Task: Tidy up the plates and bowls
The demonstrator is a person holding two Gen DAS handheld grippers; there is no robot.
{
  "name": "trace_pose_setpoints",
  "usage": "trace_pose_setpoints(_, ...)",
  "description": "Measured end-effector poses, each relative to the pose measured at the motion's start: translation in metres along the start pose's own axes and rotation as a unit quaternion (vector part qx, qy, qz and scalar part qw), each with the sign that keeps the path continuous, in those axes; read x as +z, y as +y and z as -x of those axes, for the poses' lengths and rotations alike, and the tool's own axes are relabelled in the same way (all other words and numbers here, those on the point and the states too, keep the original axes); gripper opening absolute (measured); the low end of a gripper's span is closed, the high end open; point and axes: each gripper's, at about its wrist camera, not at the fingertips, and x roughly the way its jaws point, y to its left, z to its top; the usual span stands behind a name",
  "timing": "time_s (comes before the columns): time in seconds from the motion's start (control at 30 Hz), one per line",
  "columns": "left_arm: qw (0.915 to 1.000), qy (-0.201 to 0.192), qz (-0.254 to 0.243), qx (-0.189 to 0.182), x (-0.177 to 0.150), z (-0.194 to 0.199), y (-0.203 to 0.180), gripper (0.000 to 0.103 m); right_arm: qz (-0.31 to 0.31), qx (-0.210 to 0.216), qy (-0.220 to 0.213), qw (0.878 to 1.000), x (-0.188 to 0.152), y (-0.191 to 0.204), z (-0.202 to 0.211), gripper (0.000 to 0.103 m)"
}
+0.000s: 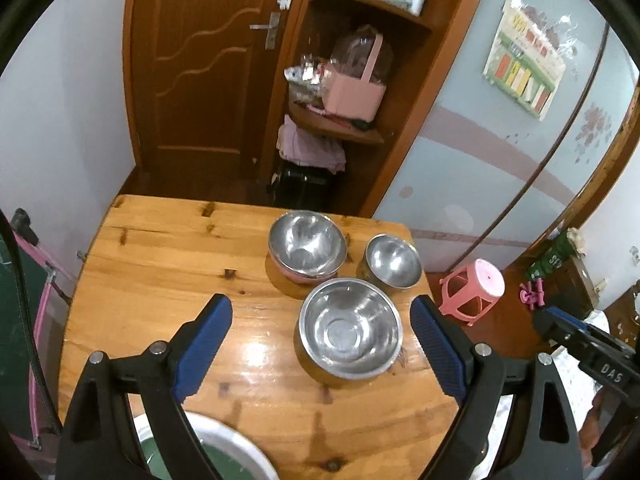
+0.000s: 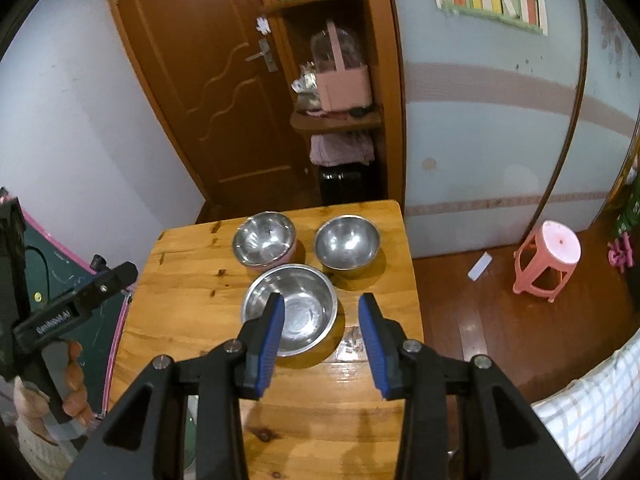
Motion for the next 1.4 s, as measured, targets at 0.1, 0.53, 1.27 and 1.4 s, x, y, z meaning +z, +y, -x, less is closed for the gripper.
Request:
trace_pose_setpoints(0.1,0.9995,0.031,-0.002,0.005,0.0,-0.043,0.0,0.09,-0.008,0.001,0.031,0.999,0.007,-0.009,-0.031,0.038)
trace_pose_setpoints(0.53,0.9889,0.149,0.003,0.007,-0.022,-0.176,0.02,0.09,-0.062,0.028,0.173,0.983,-0.003,-0.04,-0.176,0.038)
trace_pose_setpoints(1.27,0.9678,0.248,0.007,-0.042,-0.054,-0.225,0.041,0.011,-0.06,0.039,0.25,0.966,-0.02,-0.027,-0.237,0.015)
trace_pose_setpoints(1.4,0.968,0.248,0.001,-0.041,-0.055,-0.222,0.041,0.009,-0.066,0.042,0.25,0.965,-0.02,-0.026,-0.237,0.01)
